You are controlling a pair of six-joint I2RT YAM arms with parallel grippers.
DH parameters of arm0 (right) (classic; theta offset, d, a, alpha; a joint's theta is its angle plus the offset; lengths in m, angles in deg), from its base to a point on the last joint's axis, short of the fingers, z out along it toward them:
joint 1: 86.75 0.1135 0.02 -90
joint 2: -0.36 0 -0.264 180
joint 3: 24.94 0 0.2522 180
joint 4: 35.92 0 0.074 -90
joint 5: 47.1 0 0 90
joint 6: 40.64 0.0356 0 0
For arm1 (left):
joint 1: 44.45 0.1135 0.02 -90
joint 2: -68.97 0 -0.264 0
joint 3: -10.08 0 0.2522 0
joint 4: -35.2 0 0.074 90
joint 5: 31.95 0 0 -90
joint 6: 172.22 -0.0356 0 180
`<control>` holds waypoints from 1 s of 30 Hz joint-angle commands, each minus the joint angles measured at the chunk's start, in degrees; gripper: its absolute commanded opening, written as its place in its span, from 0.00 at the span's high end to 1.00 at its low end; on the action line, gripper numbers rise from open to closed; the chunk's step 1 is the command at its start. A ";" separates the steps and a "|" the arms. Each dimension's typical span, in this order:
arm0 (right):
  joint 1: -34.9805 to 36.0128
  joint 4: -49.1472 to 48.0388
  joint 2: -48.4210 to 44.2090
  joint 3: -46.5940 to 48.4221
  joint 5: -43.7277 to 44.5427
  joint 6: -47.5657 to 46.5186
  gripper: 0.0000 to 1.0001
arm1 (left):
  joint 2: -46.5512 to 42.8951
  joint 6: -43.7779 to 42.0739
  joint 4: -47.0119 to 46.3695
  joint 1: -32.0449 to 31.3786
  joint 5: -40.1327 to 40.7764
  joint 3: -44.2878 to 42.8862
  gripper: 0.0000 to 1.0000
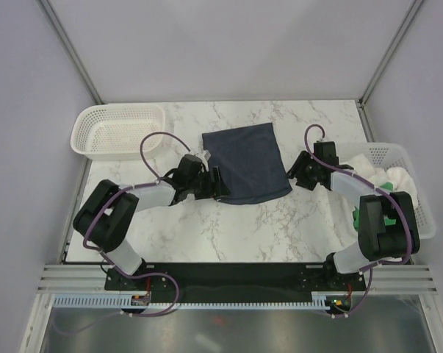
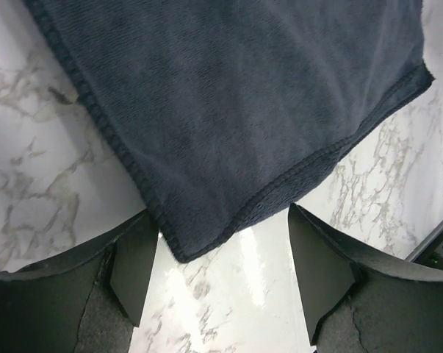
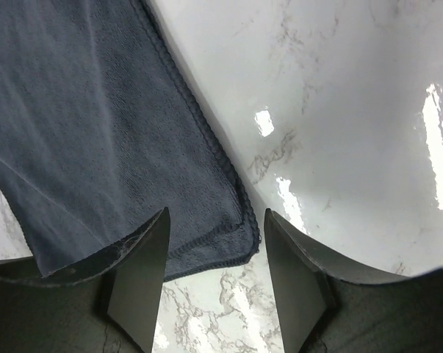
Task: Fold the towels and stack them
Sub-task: Fold the towel
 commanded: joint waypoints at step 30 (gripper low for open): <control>0.13 -1.11 -1.92 -1.44 2.09 -2.38 0.41 | -4.06 7.85 -7.77 -4.11 -1.56 3.42 0.29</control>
